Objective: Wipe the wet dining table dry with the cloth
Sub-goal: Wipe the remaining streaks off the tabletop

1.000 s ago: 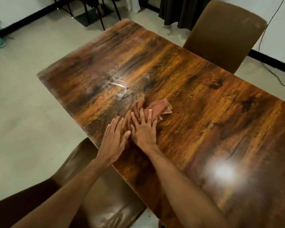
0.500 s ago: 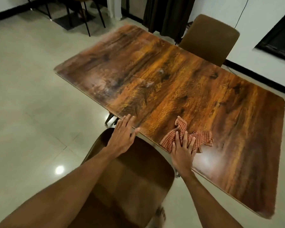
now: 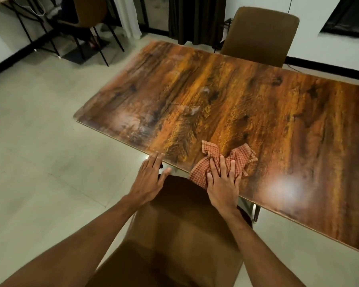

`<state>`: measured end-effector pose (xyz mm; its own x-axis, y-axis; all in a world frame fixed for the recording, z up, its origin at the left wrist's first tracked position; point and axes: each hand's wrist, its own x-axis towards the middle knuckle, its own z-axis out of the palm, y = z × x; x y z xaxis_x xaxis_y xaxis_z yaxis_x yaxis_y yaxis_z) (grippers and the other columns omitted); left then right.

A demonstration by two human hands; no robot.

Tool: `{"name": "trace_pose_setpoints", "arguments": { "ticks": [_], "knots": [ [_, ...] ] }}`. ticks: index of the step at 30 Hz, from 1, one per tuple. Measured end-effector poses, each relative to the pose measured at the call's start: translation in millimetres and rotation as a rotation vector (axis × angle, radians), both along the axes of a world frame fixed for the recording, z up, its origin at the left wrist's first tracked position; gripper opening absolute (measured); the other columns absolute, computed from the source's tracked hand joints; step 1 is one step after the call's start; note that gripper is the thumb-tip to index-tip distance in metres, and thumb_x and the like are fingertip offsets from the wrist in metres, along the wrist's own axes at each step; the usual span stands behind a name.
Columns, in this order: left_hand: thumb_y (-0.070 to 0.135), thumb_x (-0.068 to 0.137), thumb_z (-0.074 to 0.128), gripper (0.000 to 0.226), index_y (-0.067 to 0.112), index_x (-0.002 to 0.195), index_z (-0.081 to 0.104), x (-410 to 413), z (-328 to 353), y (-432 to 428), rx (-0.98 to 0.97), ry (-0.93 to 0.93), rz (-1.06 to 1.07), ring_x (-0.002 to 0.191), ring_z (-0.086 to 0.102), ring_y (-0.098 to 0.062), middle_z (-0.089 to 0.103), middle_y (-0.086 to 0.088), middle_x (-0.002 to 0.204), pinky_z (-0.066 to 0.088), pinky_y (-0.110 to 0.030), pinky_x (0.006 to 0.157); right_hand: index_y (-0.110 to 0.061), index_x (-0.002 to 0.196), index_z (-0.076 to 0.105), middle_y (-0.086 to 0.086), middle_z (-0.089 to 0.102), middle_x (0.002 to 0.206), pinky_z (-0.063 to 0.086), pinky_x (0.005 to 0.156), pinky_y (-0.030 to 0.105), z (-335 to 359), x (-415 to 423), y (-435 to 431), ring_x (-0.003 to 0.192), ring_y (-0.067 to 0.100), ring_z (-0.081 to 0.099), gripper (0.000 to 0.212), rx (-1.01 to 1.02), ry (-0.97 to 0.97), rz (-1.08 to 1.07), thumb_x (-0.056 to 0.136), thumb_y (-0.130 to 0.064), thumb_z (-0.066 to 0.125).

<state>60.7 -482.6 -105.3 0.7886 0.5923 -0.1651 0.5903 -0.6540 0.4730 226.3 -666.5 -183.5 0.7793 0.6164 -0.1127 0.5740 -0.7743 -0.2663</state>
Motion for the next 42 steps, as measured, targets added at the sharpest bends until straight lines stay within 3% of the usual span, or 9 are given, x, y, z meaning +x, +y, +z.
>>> {"name": "trace_pose_setpoints", "arguments": {
  "ticks": [3,10,17,20,24,28,34,38,42],
  "knots": [
    [0.057,0.101,0.025,0.068,0.020,0.158,0.018,-16.3,-5.6,35.7,0.013,-0.025,-0.031,0.153,0.011,-0.020,0.014,-0.003,0.166,0.009,-0.039,0.125,-0.032,0.164,0.027,0.009,0.017,0.174,0.010,0.123,0.068,-1.3,-29.5,54.6,0.159,0.044,0.006,0.058,0.004,-0.033,-0.050,0.109,-0.045,0.037],
    [0.053,0.102,0.028,0.065,0.017,0.156,0.023,-78.6,-29.7,169.2,0.000,-0.114,-0.080,0.152,0.015,-0.020,0.020,-0.006,0.164,0.012,-0.038,0.124,-0.039,0.166,0.007,-0.001,-0.005,0.176,-0.005,0.126,0.063,2.2,-97.3,219.7,0.160,0.038,-0.011,0.059,-0.062,-0.013,0.046,0.110,-0.050,0.022],
    [0.047,0.104,0.031,0.062,0.017,0.157,0.021,-152.1,-35.0,290.5,-0.062,-0.144,-0.093,0.153,0.009,-0.017,0.015,-0.004,0.166,0.002,-0.029,0.121,-0.036,0.167,0.005,0.003,-0.010,0.175,0.002,0.125,0.068,14.5,-137.9,300.3,0.159,0.042,-0.013,0.060,-0.080,0.086,-0.257,0.111,-0.046,0.025],
    [0.049,0.104,0.032,0.063,0.017,0.157,0.022,-171.3,-29.9,332.0,-0.073,-0.148,-0.068,0.153,0.009,-0.017,0.015,-0.004,0.166,0.004,-0.032,0.123,-0.036,0.167,0.004,0.003,-0.010,0.175,-0.006,0.126,0.065,15.3,-174.8,389.2,0.158,0.040,-0.016,0.060,-0.045,0.044,-0.062,0.111,-0.050,0.021],
    [0.051,0.102,0.031,0.064,0.019,0.157,0.021,-184.5,-21.4,380.3,-0.086,-0.138,-0.031,0.153,0.013,-0.020,0.017,-0.005,0.166,0.012,-0.039,0.124,-0.034,0.167,0.010,0.001,-0.003,0.176,-0.002,0.128,0.060,17.5,-209.3,486.6,0.160,0.037,-0.012,0.057,-0.008,0.040,0.132,0.112,-0.047,0.019],
    [0.053,0.101,0.029,0.067,0.019,0.157,0.021,-188.7,-16.9,413.3,-0.076,-0.135,-0.023,0.153,0.014,-0.021,0.018,-0.006,0.165,0.012,-0.040,0.124,-0.035,0.167,0.006,-0.004,-0.011,0.175,0.002,0.128,0.059,18.5,-201.8,475.7,0.160,0.031,-0.017,0.059,-0.073,0.002,0.224,0.113,-0.046,0.026],
    [0.057,0.099,0.026,0.070,0.020,0.158,0.018,-176.0,-13.1,432.1,-0.130,-0.159,0.006,0.153,0.013,-0.020,0.017,-0.005,0.166,0.012,-0.039,0.124,-0.036,0.166,0.001,0.001,-0.013,0.174,0.006,0.126,0.065,13.3,-196.6,446.7,0.158,0.035,-0.019,0.061,-0.109,0.045,-0.045,0.112,-0.047,0.025],
    [0.054,0.101,0.032,0.067,0.018,0.157,0.022,-165.7,-16.1,456.1,-0.104,-0.151,-0.007,0.152,0.014,-0.020,0.020,-0.006,0.165,0.012,-0.038,0.124,-0.036,0.166,-0.003,0.004,-0.014,0.174,0.005,0.125,0.066,4.2,-215.4,545.6,0.156,0.042,-0.022,0.071,-0.064,-0.001,0.216,0.109,-0.048,0.038],
    [0.044,0.104,0.036,0.060,0.017,0.156,0.024,-141.4,-14.8,480.7,-0.069,-0.132,0.032,0.152,0.017,-0.020,0.021,-0.007,0.164,0.016,-0.041,0.123,-0.036,0.166,0.011,0.002,-0.008,0.176,0.011,0.124,0.065,4.7,-198.8,587.7,0.160,0.038,-0.011,0.080,-0.020,-0.009,0.370,0.099,-0.044,0.054]
  ]
}}
